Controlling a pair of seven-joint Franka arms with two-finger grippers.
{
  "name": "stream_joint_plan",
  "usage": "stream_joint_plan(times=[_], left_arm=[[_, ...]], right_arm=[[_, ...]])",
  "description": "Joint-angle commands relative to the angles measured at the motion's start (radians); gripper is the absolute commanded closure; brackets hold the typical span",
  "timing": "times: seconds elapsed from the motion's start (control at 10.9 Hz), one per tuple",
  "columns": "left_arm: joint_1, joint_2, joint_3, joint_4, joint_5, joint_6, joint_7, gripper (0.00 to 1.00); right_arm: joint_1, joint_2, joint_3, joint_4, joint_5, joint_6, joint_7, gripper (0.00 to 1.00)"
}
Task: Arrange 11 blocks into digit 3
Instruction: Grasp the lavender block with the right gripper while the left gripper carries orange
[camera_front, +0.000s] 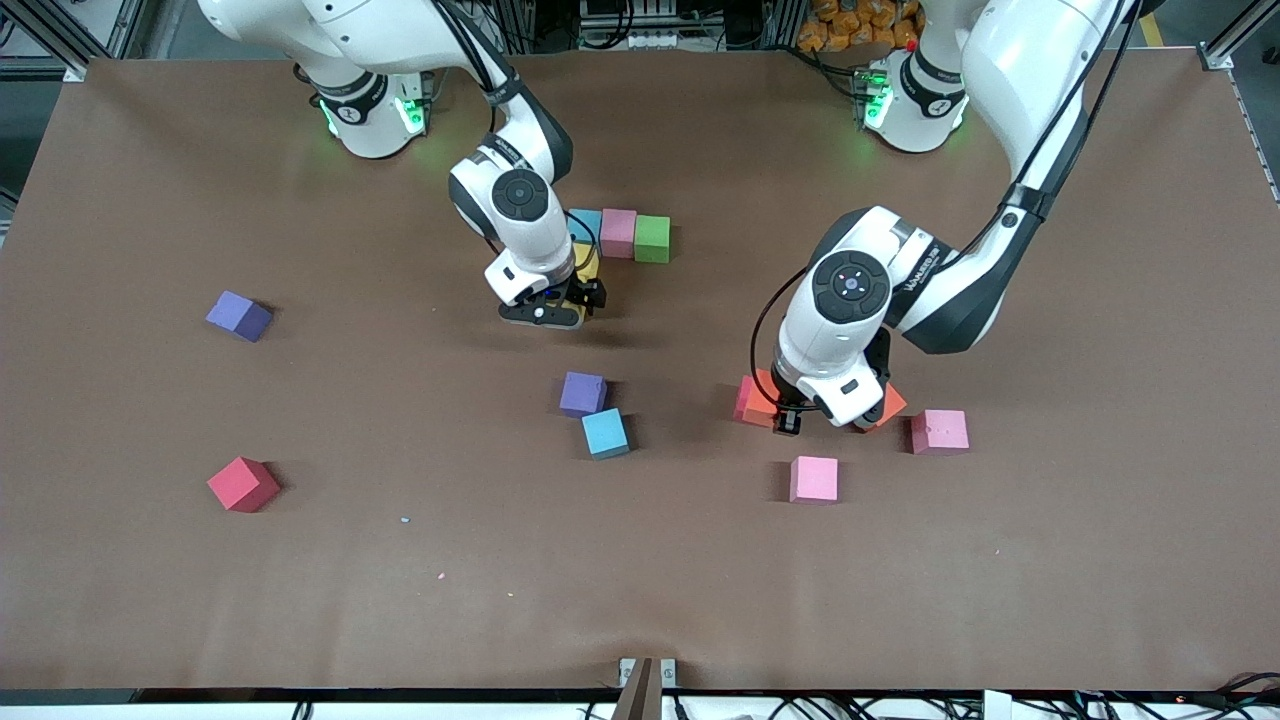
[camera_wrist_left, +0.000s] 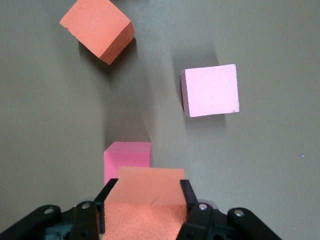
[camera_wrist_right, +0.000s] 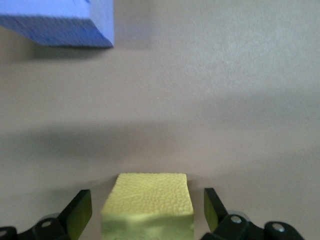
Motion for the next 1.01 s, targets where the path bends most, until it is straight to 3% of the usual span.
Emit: stream_joint_plan(times=[0.0, 0.37, 0.92], left_arm=[[-0.008, 0.003, 0.001, 0.018, -0.018, -0.02, 0.014, 0.5], [-0.046, -0.001, 0.001, 0.02, -0.02, -0.058, 0.011, 0.5], [-0.15, 0.019, 0.007, 0.06, -0.026, -0.19, -0.061, 0.5]], right_arm=[[-0.028, -0.019, 0.0, 0.048, -0.021, -0.053, 0.016, 0.0], [-0.082, -0.019, -0.002, 0.175, -0.021, -0.138, -0.042, 0.0], [-0.118, 0.1, -0.01, 0.347, -0.022, -0.138, -0.056, 0.0]])
